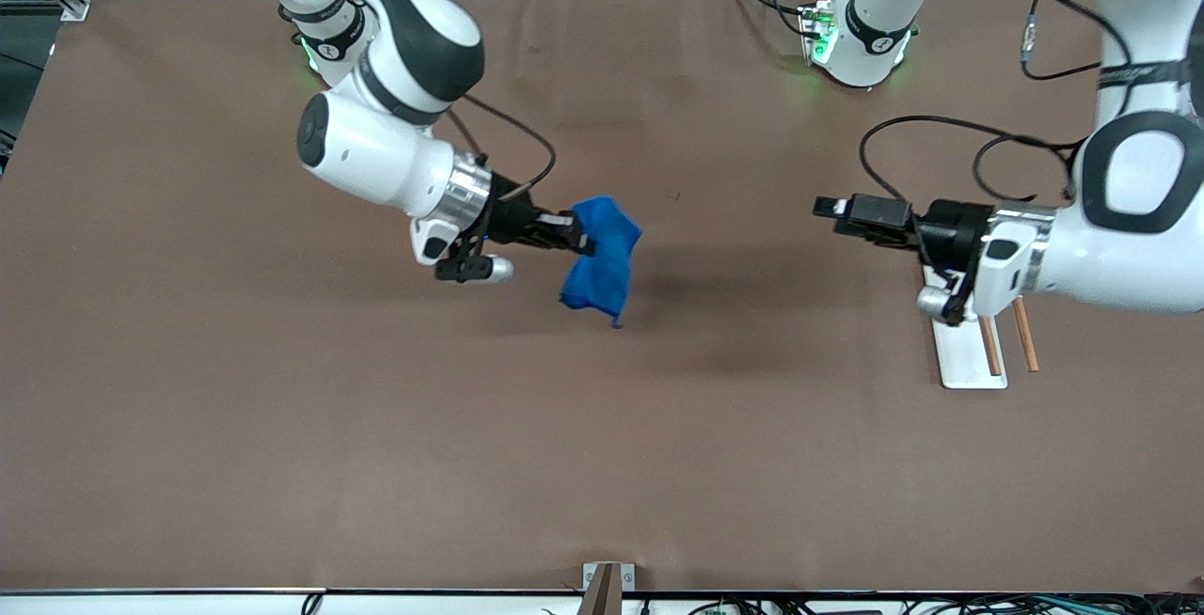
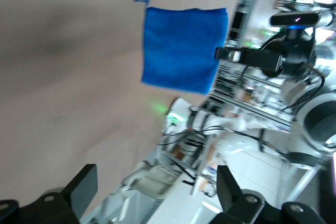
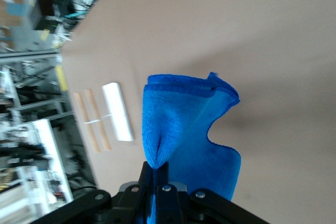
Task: Right arm passes towel to left arm to hang
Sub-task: 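Lift the towel with the right gripper while the left gripper approaches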
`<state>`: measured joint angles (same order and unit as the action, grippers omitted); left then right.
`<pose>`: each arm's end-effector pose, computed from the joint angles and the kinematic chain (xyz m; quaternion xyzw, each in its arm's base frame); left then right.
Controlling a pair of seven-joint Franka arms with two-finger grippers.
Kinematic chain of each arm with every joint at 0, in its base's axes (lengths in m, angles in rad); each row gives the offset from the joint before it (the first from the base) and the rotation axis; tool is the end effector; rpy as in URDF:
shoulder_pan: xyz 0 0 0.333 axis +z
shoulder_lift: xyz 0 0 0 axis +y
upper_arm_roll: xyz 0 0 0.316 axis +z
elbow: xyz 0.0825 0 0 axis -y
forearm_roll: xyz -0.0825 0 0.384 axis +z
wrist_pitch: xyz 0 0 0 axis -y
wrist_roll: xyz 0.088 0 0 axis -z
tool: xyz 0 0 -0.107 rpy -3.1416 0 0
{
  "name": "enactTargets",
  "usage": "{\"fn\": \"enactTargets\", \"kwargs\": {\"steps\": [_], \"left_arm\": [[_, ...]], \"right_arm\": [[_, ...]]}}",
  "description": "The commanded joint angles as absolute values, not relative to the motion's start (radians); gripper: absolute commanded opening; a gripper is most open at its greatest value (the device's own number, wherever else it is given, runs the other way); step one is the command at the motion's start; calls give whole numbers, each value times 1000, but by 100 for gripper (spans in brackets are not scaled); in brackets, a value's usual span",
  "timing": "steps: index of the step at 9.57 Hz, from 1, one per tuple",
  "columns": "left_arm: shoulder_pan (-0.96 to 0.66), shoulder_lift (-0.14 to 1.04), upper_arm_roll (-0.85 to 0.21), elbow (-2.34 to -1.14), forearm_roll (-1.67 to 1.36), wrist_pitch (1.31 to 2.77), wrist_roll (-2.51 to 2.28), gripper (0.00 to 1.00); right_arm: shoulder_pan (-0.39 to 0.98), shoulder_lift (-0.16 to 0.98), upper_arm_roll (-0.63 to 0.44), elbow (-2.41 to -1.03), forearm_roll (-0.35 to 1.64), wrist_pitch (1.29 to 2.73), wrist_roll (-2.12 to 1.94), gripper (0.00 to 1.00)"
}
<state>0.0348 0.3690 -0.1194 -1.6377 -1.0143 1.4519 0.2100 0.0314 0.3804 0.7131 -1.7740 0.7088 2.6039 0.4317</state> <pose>0.6062 -0.1419 0.4289 0.8321 -0.0484 -0.2063 0.5125 0.5399 0.4077 0.4429 -0.8957 0.1470 0.0109 0.4195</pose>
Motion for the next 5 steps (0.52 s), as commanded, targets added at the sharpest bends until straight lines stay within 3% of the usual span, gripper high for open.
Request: {"fn": "enactTargets", "kwargs": {"steps": [1,5], "left_arm": [[12,376,-136,-1808,-1166,1532,334,100],[21,534,-166,-1867,-1412,1496,575,100]], "right_arm": [[44,429,790,-1734,825,2734,443,0],[116,436,808,-1677,968,2856,443,0]]}}
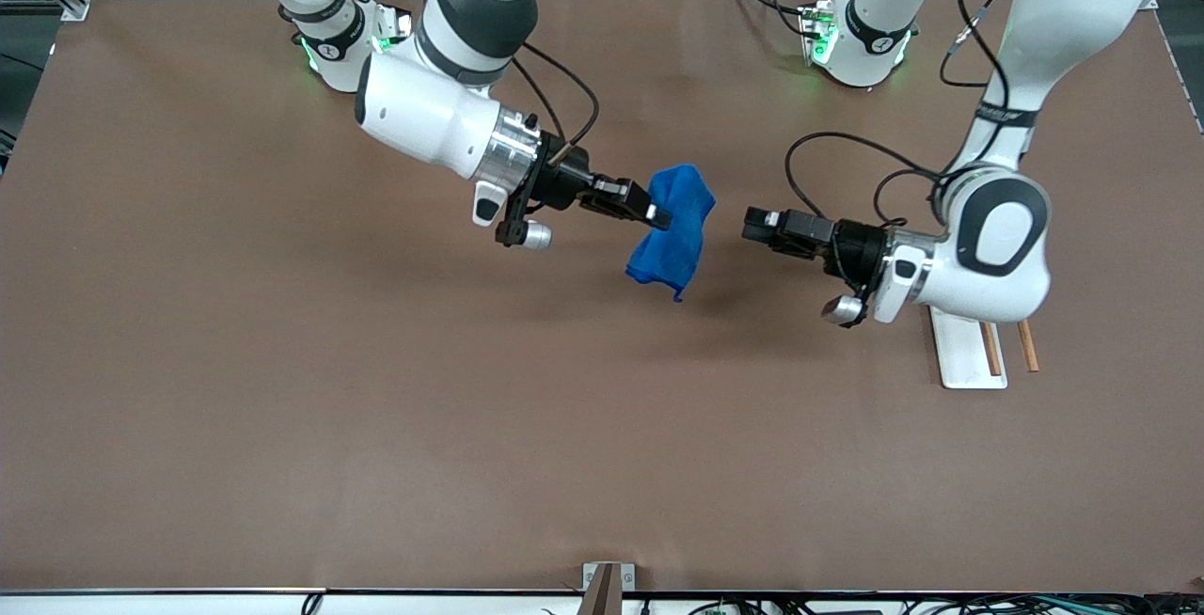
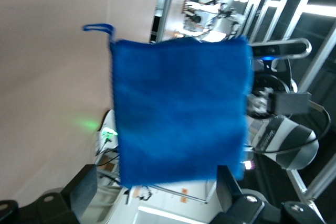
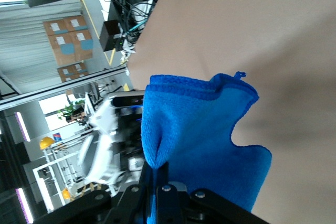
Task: Right arm passes towel to left arm to hang
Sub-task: 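Grasp the hanging towel's lower edge with the left gripper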
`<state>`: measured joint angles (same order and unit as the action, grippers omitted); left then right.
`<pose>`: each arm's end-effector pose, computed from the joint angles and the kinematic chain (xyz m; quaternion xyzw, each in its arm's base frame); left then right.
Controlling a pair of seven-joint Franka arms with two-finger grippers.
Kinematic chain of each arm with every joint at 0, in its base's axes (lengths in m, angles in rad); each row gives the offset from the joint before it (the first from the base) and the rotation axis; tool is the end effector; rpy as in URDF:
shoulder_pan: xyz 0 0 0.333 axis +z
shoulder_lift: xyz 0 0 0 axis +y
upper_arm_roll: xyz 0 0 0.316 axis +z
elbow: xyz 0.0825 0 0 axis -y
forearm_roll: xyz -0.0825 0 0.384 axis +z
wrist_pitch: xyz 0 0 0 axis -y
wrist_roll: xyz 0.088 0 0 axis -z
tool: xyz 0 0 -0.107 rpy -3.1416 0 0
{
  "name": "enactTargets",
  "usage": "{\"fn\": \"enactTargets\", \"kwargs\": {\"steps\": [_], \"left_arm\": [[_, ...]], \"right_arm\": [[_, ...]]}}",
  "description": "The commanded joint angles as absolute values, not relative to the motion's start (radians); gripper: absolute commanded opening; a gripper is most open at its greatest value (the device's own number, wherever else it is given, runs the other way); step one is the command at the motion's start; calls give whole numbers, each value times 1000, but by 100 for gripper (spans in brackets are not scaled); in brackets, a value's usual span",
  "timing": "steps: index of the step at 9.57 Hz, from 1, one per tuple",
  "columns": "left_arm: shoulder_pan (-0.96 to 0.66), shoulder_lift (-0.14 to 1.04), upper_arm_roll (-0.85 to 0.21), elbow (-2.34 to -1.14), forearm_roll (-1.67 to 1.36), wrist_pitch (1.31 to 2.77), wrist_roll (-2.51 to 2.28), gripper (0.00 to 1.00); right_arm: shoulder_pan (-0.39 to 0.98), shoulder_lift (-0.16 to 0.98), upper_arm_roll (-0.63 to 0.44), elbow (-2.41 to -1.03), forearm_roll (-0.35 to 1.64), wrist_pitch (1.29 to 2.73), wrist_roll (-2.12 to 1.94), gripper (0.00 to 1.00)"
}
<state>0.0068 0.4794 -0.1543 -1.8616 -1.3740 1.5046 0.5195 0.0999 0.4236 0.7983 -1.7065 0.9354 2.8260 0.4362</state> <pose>0.5751 -0.1890 0.3060 0.7156 -0.0237 -0.1937 0.6707 0.5160 0.4594 0.4735 -0.8294 0.2205 0.0110 0.5131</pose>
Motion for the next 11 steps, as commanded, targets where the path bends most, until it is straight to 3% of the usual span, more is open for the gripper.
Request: {"fn": "enactTargets", "kwargs": {"steps": [1,8,11], "left_arm": [[21,552,-167,-1865,-1436,1493,597,100],[6,647,-193,-1838,-1617,1443,603,99],[6,672,-201,-1796,-1637,1443,592,90]], "right_arm": [[115,436,808,-1675,966,2858,443,0],[120,436,808,-1675,966,2861,442,0],[133,436,808,-1677,966,2888,442,0]]}}
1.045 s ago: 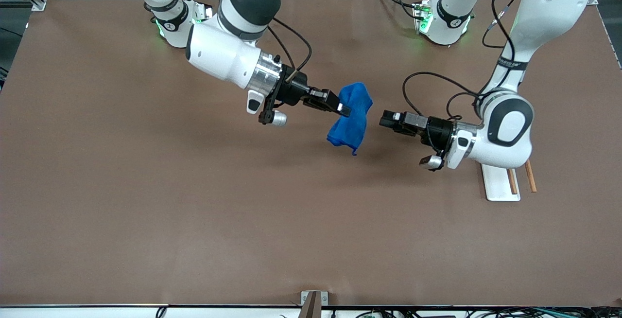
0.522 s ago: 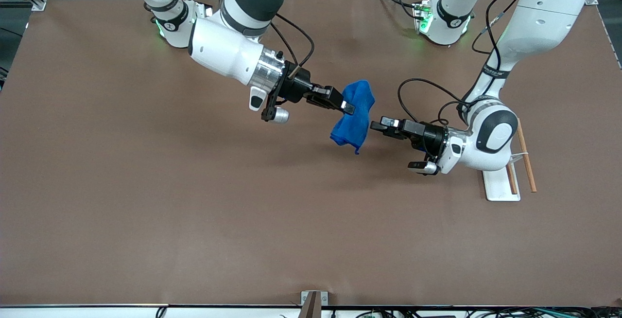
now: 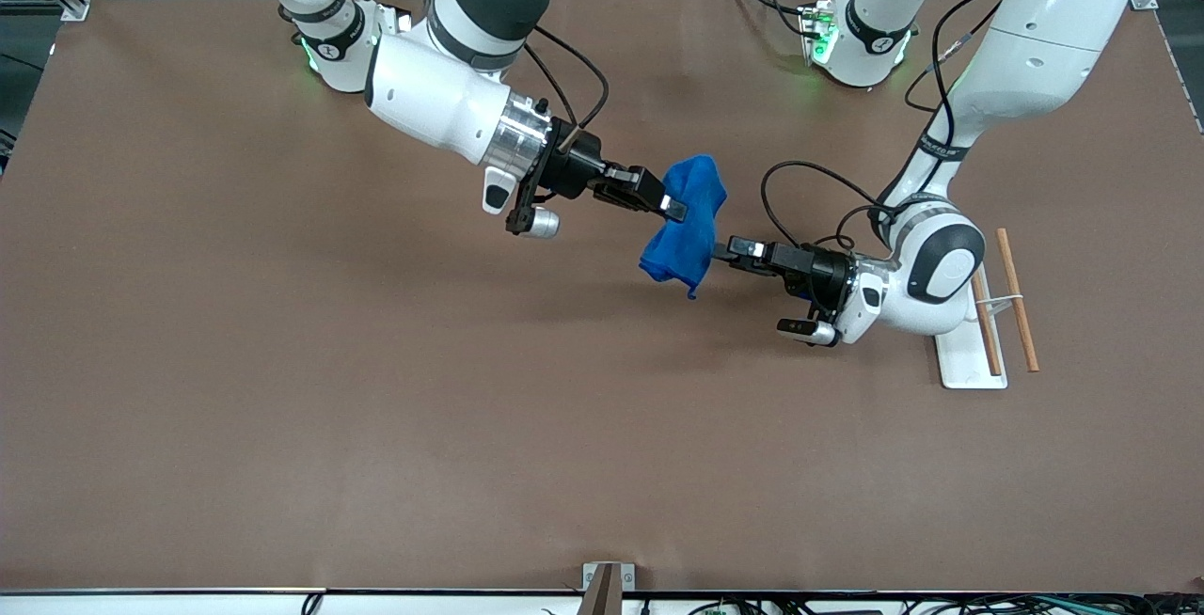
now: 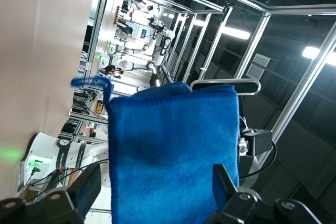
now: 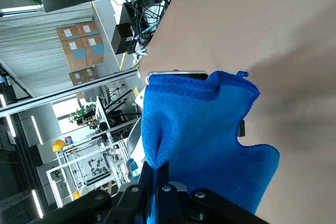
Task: Right arm passes towel to left arm to hang
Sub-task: 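Grasp the hanging towel's lower edge with the left gripper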
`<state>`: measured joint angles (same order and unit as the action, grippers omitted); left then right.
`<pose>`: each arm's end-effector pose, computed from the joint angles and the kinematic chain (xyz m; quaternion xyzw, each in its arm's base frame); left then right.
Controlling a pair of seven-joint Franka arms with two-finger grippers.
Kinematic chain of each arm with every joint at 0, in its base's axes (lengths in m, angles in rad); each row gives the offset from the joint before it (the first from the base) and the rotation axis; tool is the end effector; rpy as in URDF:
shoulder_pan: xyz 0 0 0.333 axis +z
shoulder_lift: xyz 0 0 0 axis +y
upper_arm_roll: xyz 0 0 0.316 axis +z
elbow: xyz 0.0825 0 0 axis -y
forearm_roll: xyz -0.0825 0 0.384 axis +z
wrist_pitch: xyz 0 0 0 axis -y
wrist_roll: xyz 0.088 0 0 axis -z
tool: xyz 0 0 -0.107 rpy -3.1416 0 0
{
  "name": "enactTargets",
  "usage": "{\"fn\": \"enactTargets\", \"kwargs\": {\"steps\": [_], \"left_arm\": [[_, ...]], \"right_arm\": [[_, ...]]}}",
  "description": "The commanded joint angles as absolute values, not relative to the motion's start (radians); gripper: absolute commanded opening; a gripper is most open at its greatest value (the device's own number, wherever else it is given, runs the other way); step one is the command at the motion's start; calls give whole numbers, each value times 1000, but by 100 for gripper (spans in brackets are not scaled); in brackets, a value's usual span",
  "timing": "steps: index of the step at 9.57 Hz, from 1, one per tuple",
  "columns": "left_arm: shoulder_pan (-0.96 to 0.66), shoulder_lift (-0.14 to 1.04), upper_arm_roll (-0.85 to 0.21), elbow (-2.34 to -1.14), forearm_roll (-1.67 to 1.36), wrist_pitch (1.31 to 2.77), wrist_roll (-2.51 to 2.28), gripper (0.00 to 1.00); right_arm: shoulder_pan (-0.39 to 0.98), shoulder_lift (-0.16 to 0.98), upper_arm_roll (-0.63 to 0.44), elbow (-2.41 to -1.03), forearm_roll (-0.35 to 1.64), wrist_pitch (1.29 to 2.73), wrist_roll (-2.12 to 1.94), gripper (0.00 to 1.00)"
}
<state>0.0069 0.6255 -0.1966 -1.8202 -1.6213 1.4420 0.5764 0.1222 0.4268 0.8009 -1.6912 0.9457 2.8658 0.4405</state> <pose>0.5875 -0.2179 0.2660 0.6149 0.0240 -0.1864 0.7659 0.5113 0.4678 0.4814 -0.8221 0.2255 0.0021 0.5228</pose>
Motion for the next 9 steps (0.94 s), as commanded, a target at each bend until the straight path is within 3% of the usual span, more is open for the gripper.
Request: {"fn": "enactTargets", "kwargs": {"steps": [1,5,9], "left_arm": [[8,672,-202,-1786,-1637,1443,589,86],[12,673,-201,-1761,-1638,1443,586,66],[40,672,-201,-1749,-1629,1434,559,60]], "right_arm": [[133,436,808,-1677,966,2888,442,0],[133,436,808,-1678,966,2890,442,0],[135,436,808,-1678,966,2890,442,0]]}}
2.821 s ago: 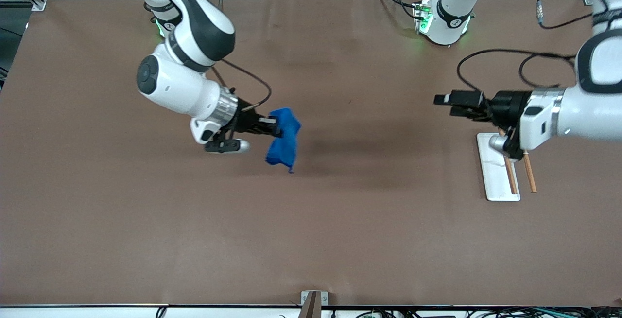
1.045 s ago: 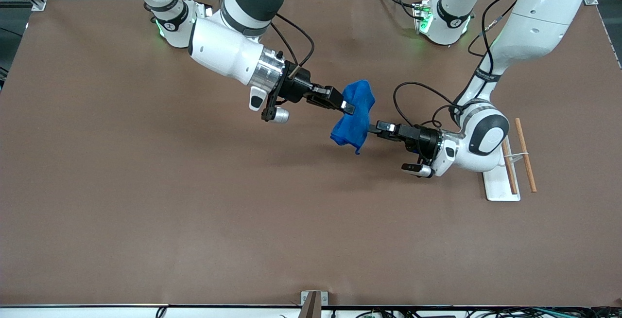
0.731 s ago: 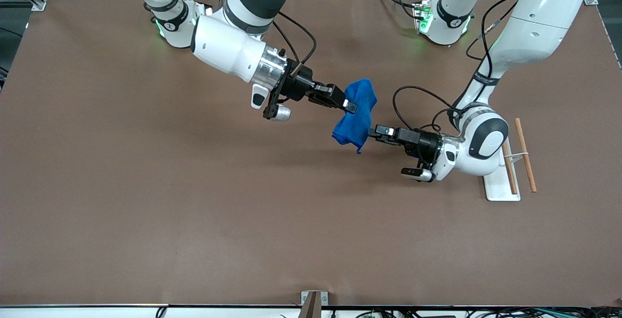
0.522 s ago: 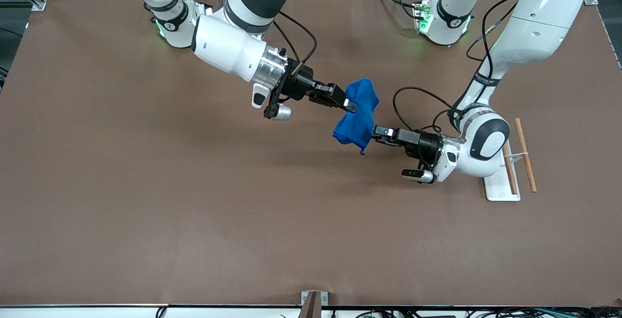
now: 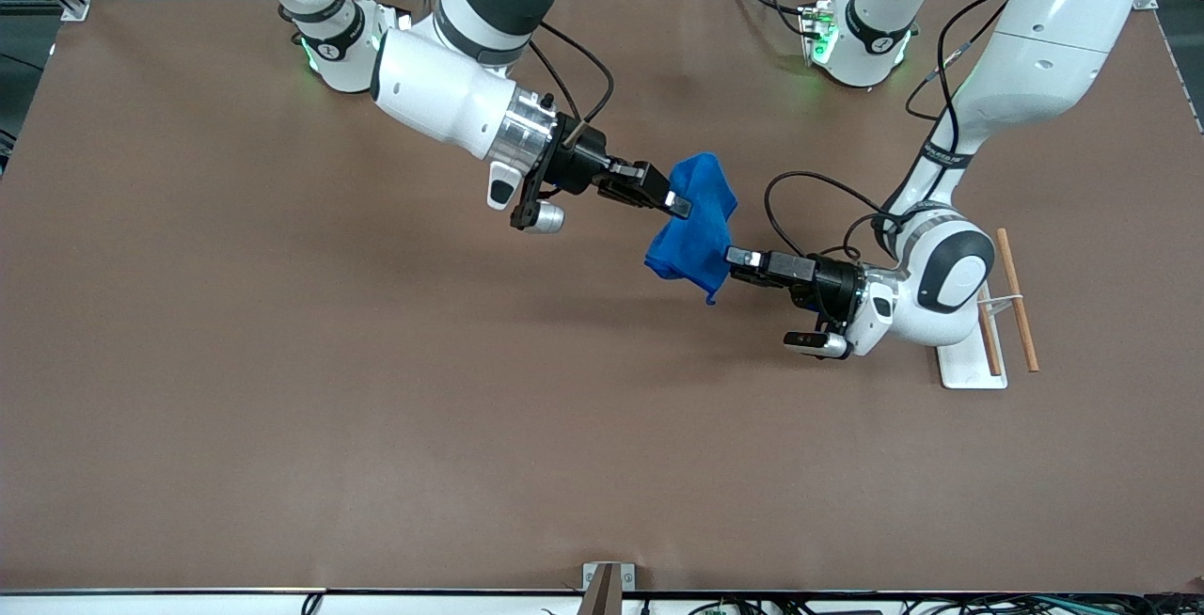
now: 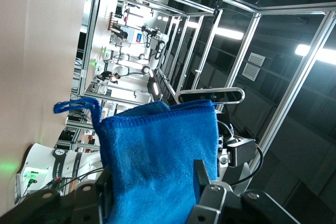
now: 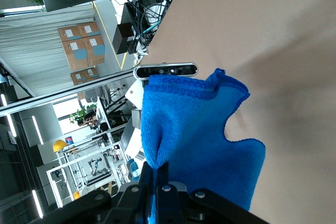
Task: Right arm passes towel to left arm to hang
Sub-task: 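Grasp the hanging towel's lower edge with the left gripper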
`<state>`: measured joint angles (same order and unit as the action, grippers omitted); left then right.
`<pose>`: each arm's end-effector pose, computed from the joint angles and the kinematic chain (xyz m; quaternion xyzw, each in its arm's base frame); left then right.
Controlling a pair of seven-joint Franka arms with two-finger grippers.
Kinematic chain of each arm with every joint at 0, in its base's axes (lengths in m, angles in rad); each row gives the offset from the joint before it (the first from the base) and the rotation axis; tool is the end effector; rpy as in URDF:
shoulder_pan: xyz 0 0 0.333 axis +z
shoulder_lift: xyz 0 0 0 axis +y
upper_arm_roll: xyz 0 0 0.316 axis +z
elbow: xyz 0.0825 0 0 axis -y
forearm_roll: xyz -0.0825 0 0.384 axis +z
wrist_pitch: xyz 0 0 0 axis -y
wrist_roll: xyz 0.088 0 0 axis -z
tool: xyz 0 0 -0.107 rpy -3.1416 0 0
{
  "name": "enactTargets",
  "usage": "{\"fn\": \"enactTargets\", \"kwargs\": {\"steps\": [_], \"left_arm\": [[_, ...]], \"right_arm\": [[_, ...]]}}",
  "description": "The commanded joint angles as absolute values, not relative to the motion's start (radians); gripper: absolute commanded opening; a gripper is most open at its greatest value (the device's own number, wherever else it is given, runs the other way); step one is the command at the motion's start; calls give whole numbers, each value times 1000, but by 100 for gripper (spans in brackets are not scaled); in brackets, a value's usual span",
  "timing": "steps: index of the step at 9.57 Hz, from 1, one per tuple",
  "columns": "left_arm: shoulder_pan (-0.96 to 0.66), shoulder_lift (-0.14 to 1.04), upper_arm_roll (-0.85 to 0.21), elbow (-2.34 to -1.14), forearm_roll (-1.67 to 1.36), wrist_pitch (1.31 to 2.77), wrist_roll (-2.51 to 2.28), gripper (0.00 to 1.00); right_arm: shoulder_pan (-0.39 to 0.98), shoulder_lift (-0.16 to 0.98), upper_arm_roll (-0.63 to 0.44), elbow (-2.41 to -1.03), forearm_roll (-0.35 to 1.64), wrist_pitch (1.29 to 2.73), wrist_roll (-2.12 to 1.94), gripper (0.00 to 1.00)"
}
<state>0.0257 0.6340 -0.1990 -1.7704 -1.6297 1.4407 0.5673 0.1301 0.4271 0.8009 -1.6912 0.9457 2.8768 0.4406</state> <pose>0.6054 -0.2079 0.2804 0.6121 0.0191 -0.1673 0.7726 0.5086 0.4708 0.4819 -0.8218 0.2249 -0.0003 0.5236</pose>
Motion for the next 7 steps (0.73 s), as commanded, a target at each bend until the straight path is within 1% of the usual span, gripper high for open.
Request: {"fn": "enactTargets", "kwargs": {"steps": [1,2,3,4,5,7], "left_arm": [[41,670,-201,-1743,-1626,1401,534,50],[41,670,-199,-1741,-1625,1394,534,36],[41,670,-199,-1743,-1624,1391,534,29],[46,670,-199,-1741,-1624,1391,534,29],[48,672,-199,-1740,-1624,1391,532,33],[57,675,-199,-1724,-1624,1391,519,36]], "right_arm": [[135,436,808,-1677,968,2890,442,0],[133,436,808,-1677,968,2890,442,0],[135,436,808,-1677,968,2890,442,0],[133,436,808,-1677,968,2890,442,0],[135,436,808,-1677,968,2890,442,0],[133,436,808,-1677,968,2890,442,0]]}}
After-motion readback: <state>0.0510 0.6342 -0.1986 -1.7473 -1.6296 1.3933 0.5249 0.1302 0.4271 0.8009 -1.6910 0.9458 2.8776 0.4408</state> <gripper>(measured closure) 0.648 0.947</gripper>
